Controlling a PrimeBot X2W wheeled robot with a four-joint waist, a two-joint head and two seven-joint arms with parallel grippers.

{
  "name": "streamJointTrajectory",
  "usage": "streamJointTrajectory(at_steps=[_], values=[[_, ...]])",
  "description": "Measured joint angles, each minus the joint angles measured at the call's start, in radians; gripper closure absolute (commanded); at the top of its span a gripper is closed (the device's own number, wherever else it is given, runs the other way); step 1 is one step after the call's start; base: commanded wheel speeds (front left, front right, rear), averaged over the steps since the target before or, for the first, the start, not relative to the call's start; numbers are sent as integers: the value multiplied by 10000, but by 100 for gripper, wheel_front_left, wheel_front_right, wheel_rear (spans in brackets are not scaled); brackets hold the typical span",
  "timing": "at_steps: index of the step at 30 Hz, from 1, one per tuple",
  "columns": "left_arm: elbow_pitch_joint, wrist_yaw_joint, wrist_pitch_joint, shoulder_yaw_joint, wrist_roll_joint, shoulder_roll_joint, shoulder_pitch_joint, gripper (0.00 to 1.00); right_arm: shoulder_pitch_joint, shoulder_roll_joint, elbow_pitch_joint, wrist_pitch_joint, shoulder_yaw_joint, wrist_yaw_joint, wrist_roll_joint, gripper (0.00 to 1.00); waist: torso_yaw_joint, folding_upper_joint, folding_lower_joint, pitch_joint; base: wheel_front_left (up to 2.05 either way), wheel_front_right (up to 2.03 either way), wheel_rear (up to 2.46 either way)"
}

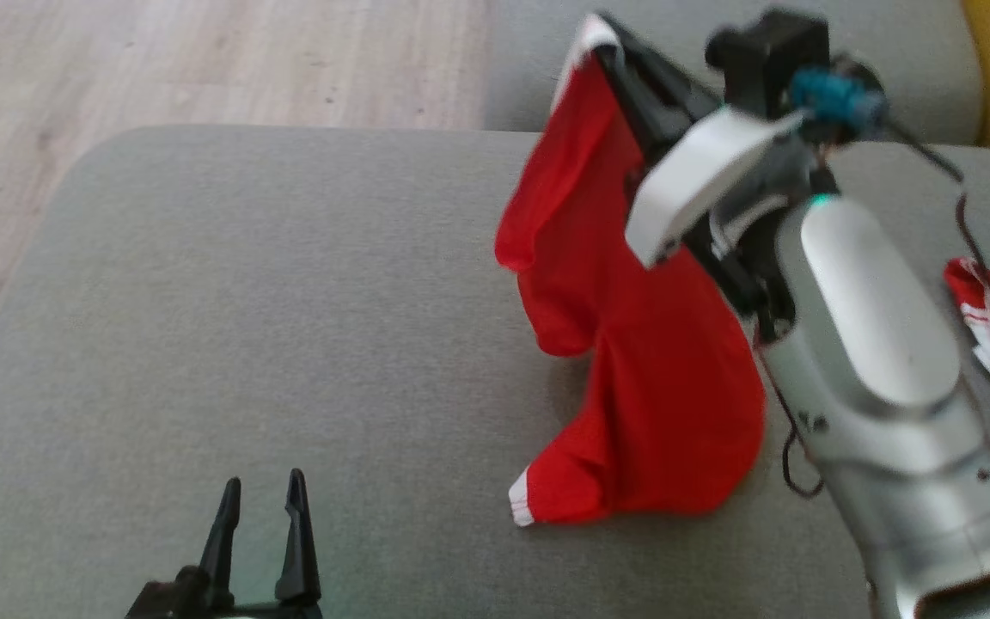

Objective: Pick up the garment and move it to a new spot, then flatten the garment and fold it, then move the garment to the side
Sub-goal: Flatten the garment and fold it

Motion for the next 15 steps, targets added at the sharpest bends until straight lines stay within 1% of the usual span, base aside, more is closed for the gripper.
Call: streamJointTrajectory(at_steps=[4, 8, 10, 12, 14, 15], values=[[65, 109, 0, -88, -146, -4, 0, 0, -796, -17, 259, -362, 188, 0, 637, 100, 334, 0, 0, -114, 0, 0, 0], [56, 184, 2, -90, -148, -2, 13, 0, -884, -19, 263, -458, 301, 0, 965, 100, 471, 0, -1, -266, 0, 0, 0], [33, 221, 2, -79, -150, -2, 53, 0, -658, -19, 138, -307, 516, 0, 988, 100, 435, 0, -1, -287, 0, 0, 0], [-8, 228, 0, -61, -211, -4, 102, 0, -105, -31, -157, 61, 742, 0, 1114, 100, 348, 0, 0, -290, 0, 0, 0], [-82, 238, 2, -21, -240, -2, 122, 0, 764, -255, -623, 462, 949, 0, 1160, 100, 229, 0, -1, -292, 0, 0, 0], [-123, 278, 0, -8, -238, -2, 121, 0, 1249, -485, -920, 688, 993, 0, 1170, 100, 163, 0, -1, -286, 0, 0, 0]])
